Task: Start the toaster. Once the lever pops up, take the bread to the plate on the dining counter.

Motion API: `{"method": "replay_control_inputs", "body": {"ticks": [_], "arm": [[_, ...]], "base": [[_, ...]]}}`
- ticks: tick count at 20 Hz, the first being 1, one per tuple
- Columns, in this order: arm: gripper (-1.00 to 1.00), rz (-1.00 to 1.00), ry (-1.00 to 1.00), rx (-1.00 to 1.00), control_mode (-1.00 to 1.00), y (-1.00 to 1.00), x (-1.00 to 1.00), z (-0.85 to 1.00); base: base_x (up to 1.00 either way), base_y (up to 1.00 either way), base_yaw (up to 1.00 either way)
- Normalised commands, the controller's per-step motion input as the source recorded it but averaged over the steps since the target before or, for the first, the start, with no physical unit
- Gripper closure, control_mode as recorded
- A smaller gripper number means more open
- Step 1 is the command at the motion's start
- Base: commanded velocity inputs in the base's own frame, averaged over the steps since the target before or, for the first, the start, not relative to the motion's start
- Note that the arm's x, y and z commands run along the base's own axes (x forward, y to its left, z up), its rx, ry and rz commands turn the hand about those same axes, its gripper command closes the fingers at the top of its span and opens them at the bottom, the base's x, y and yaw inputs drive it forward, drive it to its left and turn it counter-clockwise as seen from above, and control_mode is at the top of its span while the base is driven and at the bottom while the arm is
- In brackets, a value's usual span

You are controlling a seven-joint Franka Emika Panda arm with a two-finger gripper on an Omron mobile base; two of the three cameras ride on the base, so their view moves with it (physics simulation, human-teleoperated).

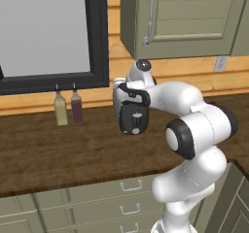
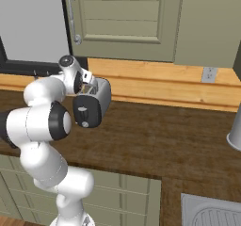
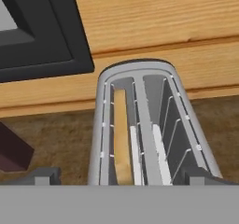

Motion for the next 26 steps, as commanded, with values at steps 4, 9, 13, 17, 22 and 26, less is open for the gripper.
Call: {"method": "replay_control_inputs", "body": {"ticks": [4, 9, 13, 17, 22, 26], "arm": [[-1.00, 0.00, 0.00, 0.00, -1.00, 0.18, 0.00, -0.08], [-1.00, 0.00, 0.00, 0.00, -1.00, 0.02, -0.03, -0.13], [-1.00, 0.00, 0.00, 0.00, -1.00, -0.09, -0.01, -0.06], [-1.00, 0.00, 0.00, 0.00, -1.00, -0.05, 0.01, -0.01], [-1.00, 0.00, 0.00, 0.00, -1.00, 0.00, 0.08, -0.05], [1.00, 0.00, 0.00, 0.00, -1.00, 0.00, 0.13, -0.14]], "base": [[0.00, 0.00, 0.00], [0.00, 0.00, 0.00], [0.00, 0.00, 0.00], [0.00, 0.00, 0.00], [0.00, 0.00, 0.00], [0.00, 0.00, 0.00]]}}
